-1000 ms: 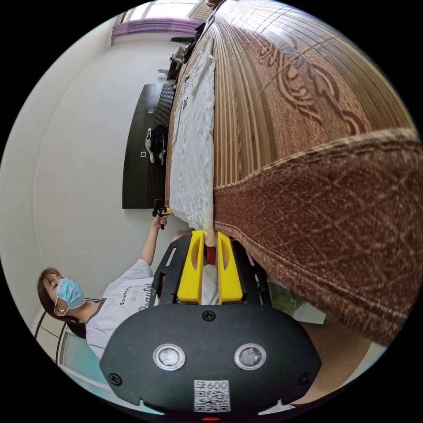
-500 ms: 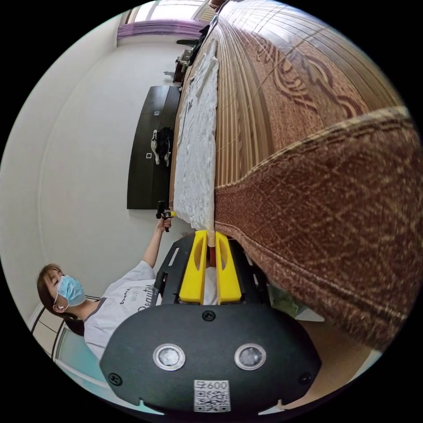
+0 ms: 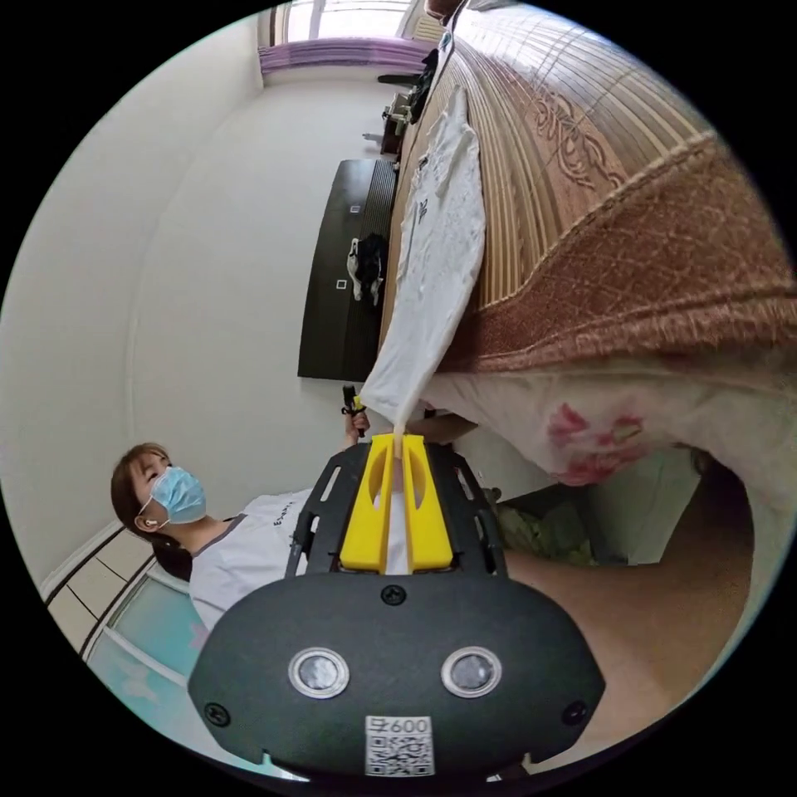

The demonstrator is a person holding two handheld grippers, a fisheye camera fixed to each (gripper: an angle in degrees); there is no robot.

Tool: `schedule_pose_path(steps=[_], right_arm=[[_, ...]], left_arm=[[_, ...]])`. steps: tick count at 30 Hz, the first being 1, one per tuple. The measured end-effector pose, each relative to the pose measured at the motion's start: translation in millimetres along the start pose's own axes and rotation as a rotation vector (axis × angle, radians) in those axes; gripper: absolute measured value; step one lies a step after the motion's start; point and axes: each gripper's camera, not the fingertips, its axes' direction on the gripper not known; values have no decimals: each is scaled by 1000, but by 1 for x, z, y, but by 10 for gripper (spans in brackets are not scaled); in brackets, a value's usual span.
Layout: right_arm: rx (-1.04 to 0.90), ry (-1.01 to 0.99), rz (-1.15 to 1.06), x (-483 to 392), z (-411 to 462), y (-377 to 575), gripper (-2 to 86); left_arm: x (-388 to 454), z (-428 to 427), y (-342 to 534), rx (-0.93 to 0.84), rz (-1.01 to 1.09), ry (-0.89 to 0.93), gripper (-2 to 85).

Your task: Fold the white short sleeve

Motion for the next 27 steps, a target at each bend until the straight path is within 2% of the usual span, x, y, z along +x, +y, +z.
schedule_pose_path(steps=[6, 8, 10, 11, 13, 14, 15, 17, 21, 23, 27], right_arm=[[28, -1, -69, -52, -17, 83, -8], [62, -11, -206, -91, -29, 103, -9], [230, -78, -379, -142, -58, 127, -8], [269, -51, -397, -152, -63, 131, -8], [314, 230, -387, -170, -57, 125, -8], [316, 285, -371, -168, -51, 121, -8], [308, 307, -353, -157, -34, 110, -8], [265, 206, -329, -129, 4, 94, -8], [71, 94, -130, -48, 130, 62, -1], [21, 155, -59, -23, 177, 51, 10], [-65, 503, 33, 5, 262, 33, 66]], left_arm=[[78, 19, 111, 109, 52, 101, 17], [123, 24, 145, 178, 137, 100, 17], [156, 25, 158, 240, 208, 110, 16], [172, 27, 159, 260, 238, 115, 16], [186, 36, 150, 243, 241, 89, 16], [190, 46, 142, 188, 244, 47, 16], [187, 58, 137, 128, 223, 7, 16], [177, 74, 135, 59, 166, -19, 17], [169, 90, 154, 41, 115, -10, 18], [170, 88, 161, 70, 102, 4, 18], [177, 91, 169, 87, 89, 11, 18]])
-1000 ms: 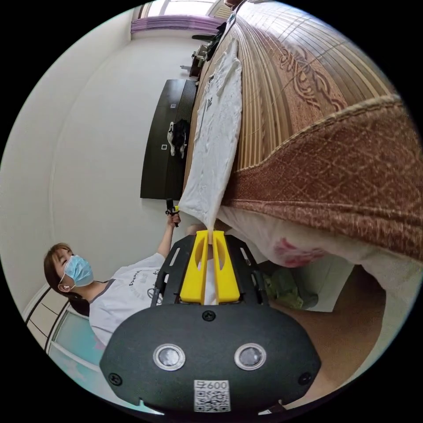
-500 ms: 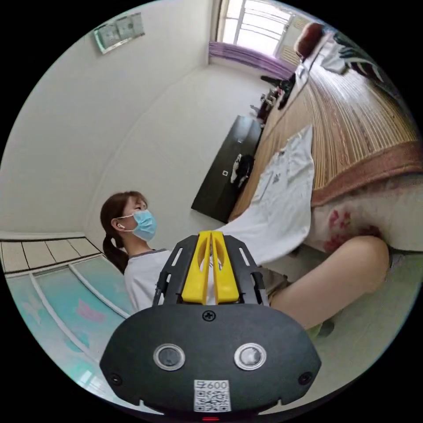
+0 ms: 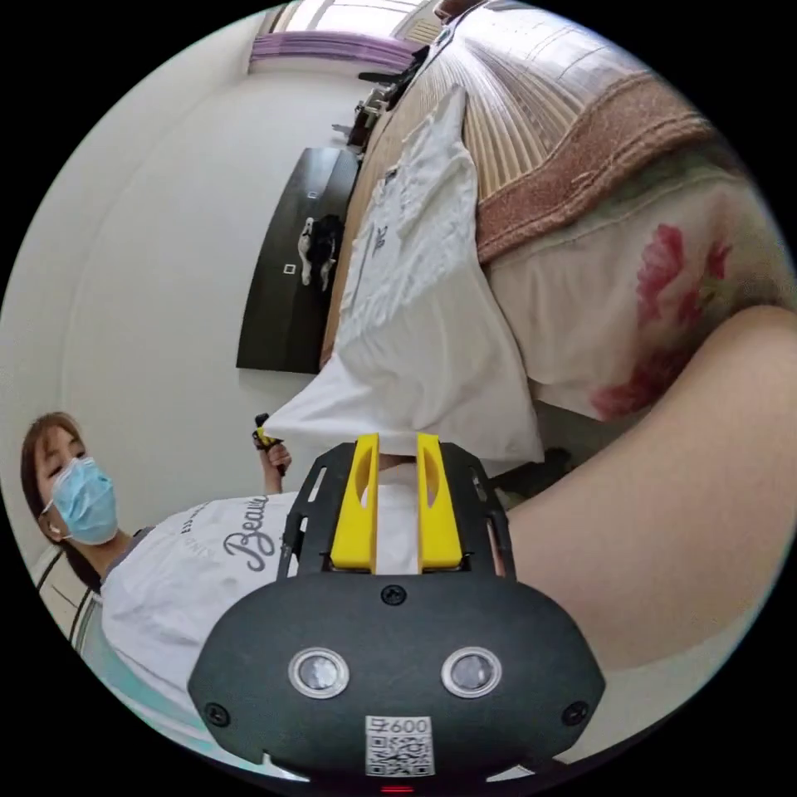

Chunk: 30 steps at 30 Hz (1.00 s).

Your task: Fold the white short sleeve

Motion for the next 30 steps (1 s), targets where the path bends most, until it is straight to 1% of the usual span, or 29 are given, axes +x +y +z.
schedule_pose_path(steps=[1, 3, 4, 5, 7, 9, 11, 13, 14, 15, 17, 19, 20, 22, 26, 28, 30], right_arm=[[-7, 106, 10, -3, 20, -4, 83], [-3, 217, 30, 2, 46, -8, 102], [16, 213, 57, 13, 60, -9, 112], [24, 184, 52, 20, 66, -9, 119], [58, 34, 24, 55, 85, -6, 142], [62, -25, -10, 86, 96, -3, 151], [16, -38, -44, 117, 110, -5, 158], [-59, -113, -106, 151, 127, -8, 165], [-73, -117, -119, 159, 131, -8, 165], [-82, -116, -152, 172, 137, -9, 165], [-33, -148, -229, 180, 138, -7, 161], [28, -236, -258, 190, 142, -3, 137], [28, -275, -259, 193, 145, -3, 128], [-23, -418, -241, 209, 153, -2, 83], [-120, -452, -244, 221, 149, 8, 17], [-214, -447, -269, 221, 145, 24, 0], [-236, -450, -288, 219, 135, 37, -5]], left_arm=[[4, 4, 2, -8, 2, -16, 18], [7, 12, 5, -25, 4, -32, 19], [8, 17, 7, -32, 1, -31, 18], [8, 21, 9, -31, -6, -23, 18], [7, 25, 11, -30, -18, -6, 18], [7, 27, 12, -24, -29, 1, 18], [9, 29, 12, -28, -39, 1, 18], [9, 31, 10, -36, -51, 5, 18], [8, 34, 8, -45, -60, 13, 18], [8, 35, 7, -48, -66, 16, 18], [13, 43, 5, -60, -66, 10, 18], [19, 48, 4, -66, -53, -4, 18], [23, 51, 3, -66, -47, -14, 18], [29, 54, 3, -59, -43, -22, 18], [40, 59, 1, -59, -27, -20, 19], [42, 58, 1, -58, -23, -31, 19], [43, 57, 3, -54, -22, -31, 19]])
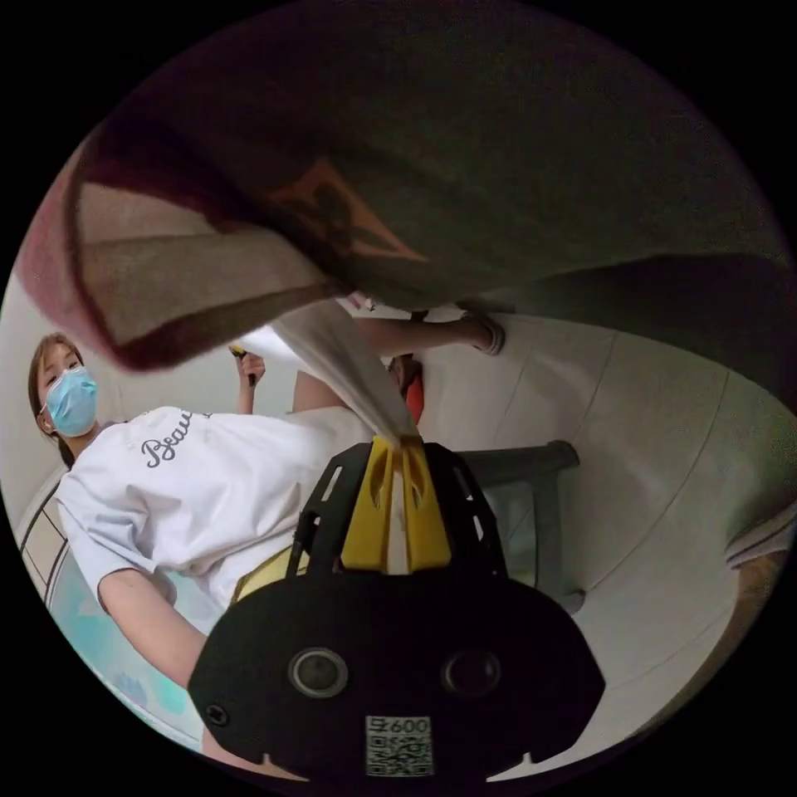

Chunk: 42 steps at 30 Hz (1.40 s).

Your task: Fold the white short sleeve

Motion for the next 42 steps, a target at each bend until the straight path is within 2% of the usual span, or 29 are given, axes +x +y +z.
schedule_pose_path(steps=[5, 10, 13, 17, 21, 26, 29, 31, 34, 37, 40, 42], right_arm=[[-34, 24, -55, -53, -14, 33, -8], [120, -100, -188, -146, -57, 75, -8], [250, -191, -313, -193, -92, 109, -8], [444, -190, -419, -229, -127, 149, -8], [652, -318, -538, -243, -155, 181, -8], [764, -417, -583, -256, -182, 184, -8], [790, -408, -489, -267, -203, 170, -8], [819, -362, -301, -267, -220, 153, -8], [822, -363, -177, -260, -239, 126, -8], [817, -333, -109, -248, -256, 93, -8], [843, -382, -53, -230, -270, 54, -8], [858, -423, -36, -221, -278, 27, -8]], left_arm=[[2, -10, 8, 14, 9, 28, 19], [4, -31, 23, 58, 25, 22, 18], [1, -48, 39, 140, 44, 100, 17], [-11, -77, 69, 270, 34, 214, 17], [6, -94, 86, 346, 130, 285, 18], [55, -99, 65, 389, 377, 302, 17], [65, -93, 21, 363, 476, 324, 17], [57, -90, -13, 341, 473, 324, 17], [24, -90, -72, 336, 411, 324, 18], [-28, -96, -129, 385, 255, 240, 18], [-73, -95, -187, 400, 185, 193, 17], [-95, -91, -233, 401, 208, 194, 17]])
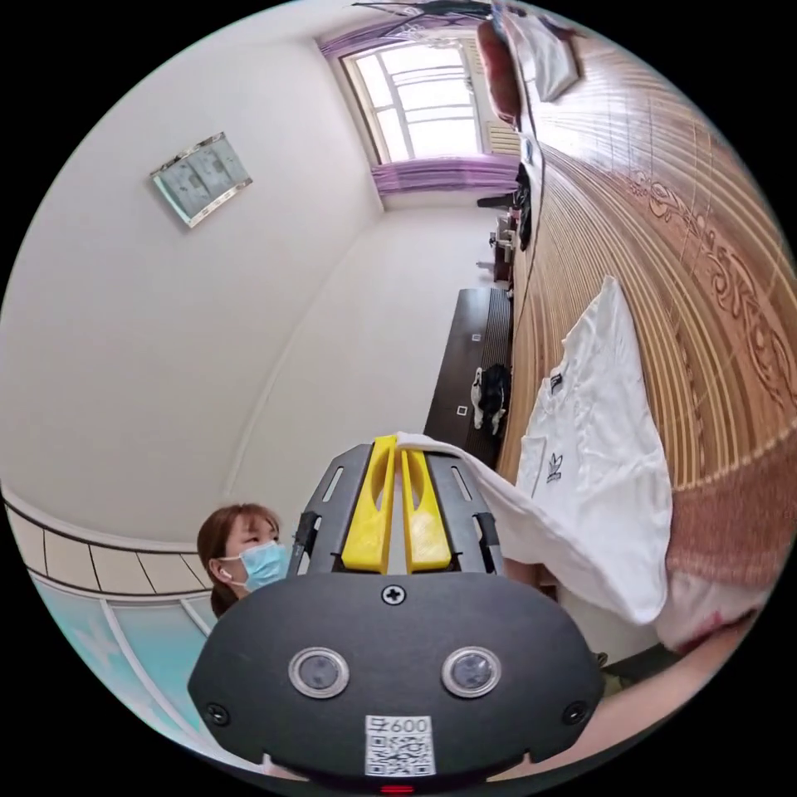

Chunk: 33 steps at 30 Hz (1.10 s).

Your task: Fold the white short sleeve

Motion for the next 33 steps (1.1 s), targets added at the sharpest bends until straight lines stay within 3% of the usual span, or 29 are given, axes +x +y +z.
schedule_pose_path(steps=[11, 24, 33], right_arm=[[98, 124, 250, 53, 47, -118, -8], [60, 276, 265, 14, 95, -165, -8], [86, 291, 130, -25, 131, -160, -8]], left_arm=[[-208, 54, -149, -77, -248, -275, 17], [-367, 65, -218, -65, -363, -272, 19], [-473, 53, -194, 100, -483, -144, 21]])
